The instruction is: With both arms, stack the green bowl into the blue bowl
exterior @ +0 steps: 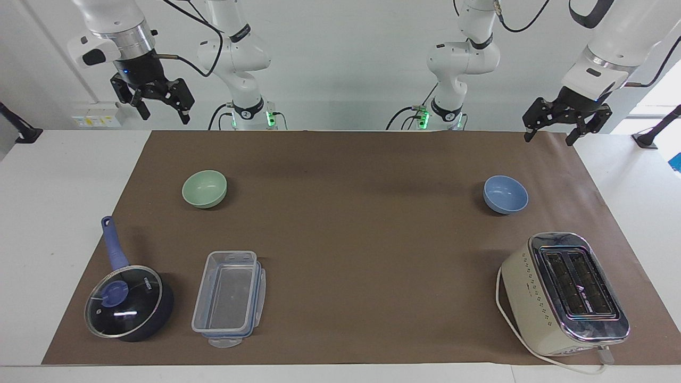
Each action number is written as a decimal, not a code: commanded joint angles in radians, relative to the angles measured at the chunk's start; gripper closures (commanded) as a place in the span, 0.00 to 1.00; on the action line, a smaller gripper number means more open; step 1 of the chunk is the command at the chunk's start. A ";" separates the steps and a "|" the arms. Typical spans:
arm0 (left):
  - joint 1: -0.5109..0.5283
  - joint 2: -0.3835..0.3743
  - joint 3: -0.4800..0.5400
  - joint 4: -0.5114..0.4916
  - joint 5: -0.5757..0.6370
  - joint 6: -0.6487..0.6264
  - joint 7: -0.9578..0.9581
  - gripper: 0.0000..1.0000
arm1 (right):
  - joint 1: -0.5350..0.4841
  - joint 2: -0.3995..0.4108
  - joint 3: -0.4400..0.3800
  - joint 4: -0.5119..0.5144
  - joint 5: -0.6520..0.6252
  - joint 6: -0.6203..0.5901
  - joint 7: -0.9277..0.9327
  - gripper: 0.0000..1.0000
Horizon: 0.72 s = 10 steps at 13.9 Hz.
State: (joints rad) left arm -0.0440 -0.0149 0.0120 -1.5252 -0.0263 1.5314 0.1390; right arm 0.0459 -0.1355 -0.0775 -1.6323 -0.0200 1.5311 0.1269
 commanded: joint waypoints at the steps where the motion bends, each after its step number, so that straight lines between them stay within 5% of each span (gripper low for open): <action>1: -0.008 -0.005 0.003 0.007 0.009 -0.020 0.010 0.00 | -0.011 -0.004 0.005 -0.003 0.015 -0.006 -0.020 0.00; 10: -0.011 -0.005 0.003 0.007 0.008 -0.019 0.002 0.00 | -0.011 -0.004 0.005 -0.003 0.015 -0.006 -0.020 0.00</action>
State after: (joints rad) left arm -0.0461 -0.0149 0.0086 -1.5252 -0.0263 1.5312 0.1390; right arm 0.0459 -0.1355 -0.0775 -1.6323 -0.0200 1.5311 0.1269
